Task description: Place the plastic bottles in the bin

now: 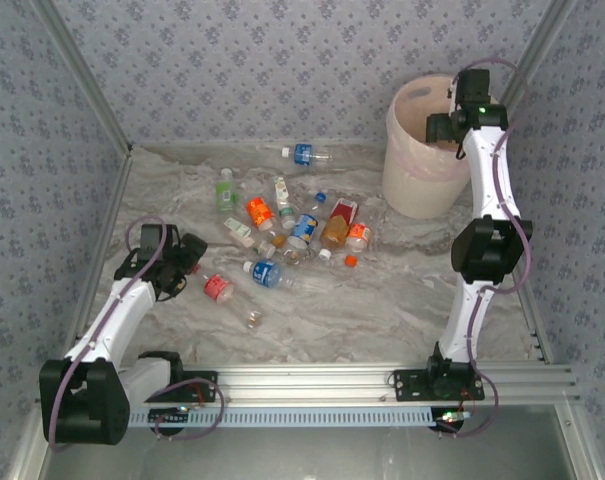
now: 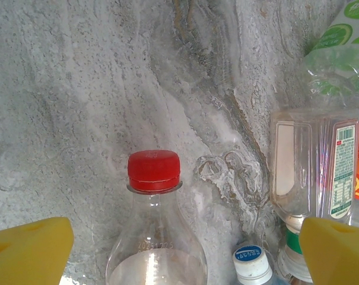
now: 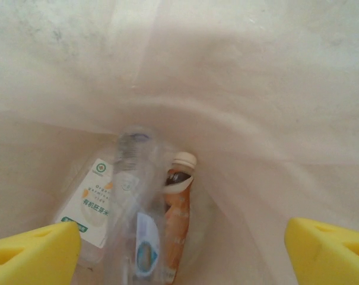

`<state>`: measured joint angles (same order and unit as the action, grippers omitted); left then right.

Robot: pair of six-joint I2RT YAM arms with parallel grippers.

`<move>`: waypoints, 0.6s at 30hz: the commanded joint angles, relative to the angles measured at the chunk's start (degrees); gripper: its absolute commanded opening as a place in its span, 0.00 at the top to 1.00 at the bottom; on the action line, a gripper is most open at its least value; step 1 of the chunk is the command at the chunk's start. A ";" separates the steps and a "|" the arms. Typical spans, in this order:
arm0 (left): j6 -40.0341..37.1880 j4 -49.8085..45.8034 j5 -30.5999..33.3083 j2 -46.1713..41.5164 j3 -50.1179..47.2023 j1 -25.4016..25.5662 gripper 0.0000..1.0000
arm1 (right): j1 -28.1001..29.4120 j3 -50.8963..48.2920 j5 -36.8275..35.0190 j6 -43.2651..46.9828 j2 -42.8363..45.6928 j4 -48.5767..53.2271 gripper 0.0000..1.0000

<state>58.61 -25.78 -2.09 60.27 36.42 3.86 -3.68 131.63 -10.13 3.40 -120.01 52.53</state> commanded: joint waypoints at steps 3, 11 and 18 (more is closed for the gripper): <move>0.45 -1.39 -0.26 0.28 0.18 -0.27 0.02 | 0.34 0.99 -0.55 -2.13 3.77 0.08 0.06; 0.28 -2.08 -0.64 0.46 0.49 -0.29 0.02 | 0.26 -3.80 3.34 -4.87 9.80 -4.26 0.00; 0.54 -2.25 -1.24 0.88 0.67 -0.34 0.02 | 0.29 -13.39 7.04 -8.34 17.83 -10.97 0.00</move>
<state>58.61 -25.98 -2.31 60.53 36.42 3.86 -3.60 121.40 -5.67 -2.24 -105.91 45.80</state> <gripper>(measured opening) 0.979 0.999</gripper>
